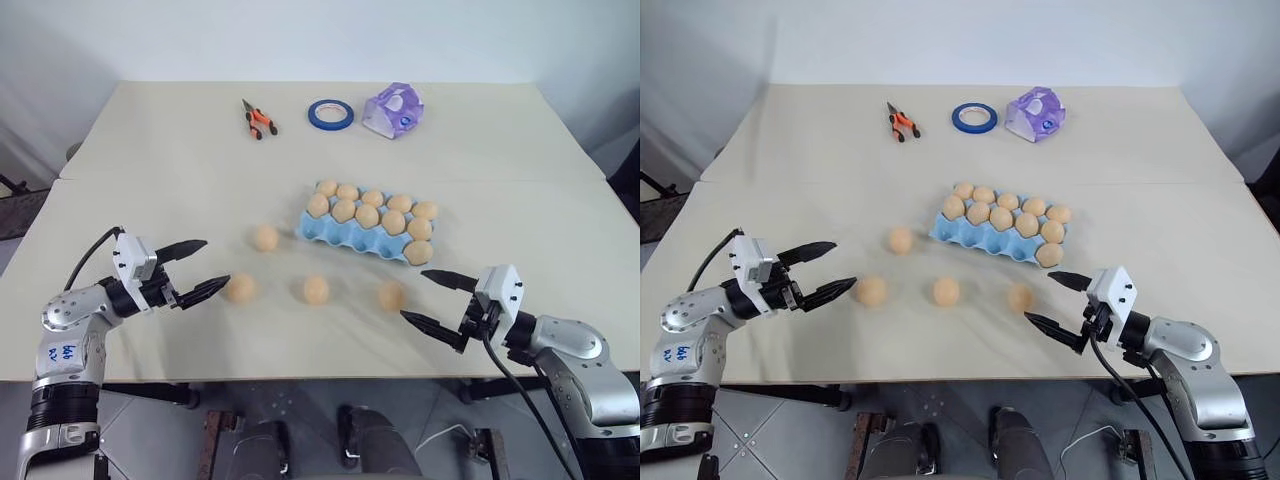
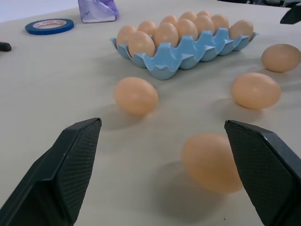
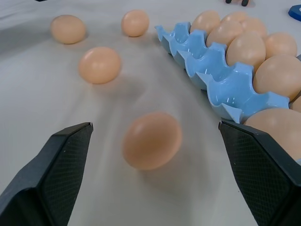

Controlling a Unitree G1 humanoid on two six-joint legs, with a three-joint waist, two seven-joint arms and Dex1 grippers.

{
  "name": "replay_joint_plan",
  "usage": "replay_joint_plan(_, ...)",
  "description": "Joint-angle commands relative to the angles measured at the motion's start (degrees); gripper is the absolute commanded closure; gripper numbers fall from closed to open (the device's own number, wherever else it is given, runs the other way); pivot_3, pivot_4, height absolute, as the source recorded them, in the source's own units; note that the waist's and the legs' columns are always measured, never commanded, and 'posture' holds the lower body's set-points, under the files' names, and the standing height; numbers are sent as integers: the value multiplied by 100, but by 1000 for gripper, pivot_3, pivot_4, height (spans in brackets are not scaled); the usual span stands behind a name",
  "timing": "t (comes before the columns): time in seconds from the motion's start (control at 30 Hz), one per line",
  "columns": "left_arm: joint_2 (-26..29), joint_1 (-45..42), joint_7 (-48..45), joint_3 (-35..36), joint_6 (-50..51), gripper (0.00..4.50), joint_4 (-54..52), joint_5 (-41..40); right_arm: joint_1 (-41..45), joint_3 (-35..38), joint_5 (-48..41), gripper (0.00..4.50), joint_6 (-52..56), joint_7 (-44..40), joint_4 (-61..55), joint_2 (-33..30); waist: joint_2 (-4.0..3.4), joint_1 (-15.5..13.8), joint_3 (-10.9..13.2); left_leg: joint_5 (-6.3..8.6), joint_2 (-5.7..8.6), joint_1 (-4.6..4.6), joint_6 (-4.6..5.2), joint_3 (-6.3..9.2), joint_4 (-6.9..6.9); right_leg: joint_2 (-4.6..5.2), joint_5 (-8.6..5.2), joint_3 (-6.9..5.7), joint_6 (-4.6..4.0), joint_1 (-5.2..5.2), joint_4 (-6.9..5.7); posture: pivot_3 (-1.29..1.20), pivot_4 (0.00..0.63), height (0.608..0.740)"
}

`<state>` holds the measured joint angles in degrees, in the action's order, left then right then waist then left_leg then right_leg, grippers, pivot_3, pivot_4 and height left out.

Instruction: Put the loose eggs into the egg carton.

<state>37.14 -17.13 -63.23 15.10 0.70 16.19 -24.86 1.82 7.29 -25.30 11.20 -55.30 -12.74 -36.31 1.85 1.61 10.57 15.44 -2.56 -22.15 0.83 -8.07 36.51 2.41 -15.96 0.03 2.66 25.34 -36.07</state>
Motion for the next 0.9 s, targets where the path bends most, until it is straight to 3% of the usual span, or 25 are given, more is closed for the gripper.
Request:
replay_joint_plan(0.03, 31, -115, -94, 28, -77, 23, -9, -89, 74, 203, -56, 0, -115, 11, -7, -72, 0, 6, 0, 0, 0, 0, 0, -1, 0, 0, 0, 1, 0, 0, 0, 0, 150, 740)
replay_joint_plan(0.9, 2, -372, -57, -128, -73, 23, 127, 33, 27, 228, -141, 0, 114, 404, -355, -22, 0, 6, 0, 5, -2, -2, 4, -3, 49, 0, 0, 7, 1, 0, -38, 0, 150, 740)
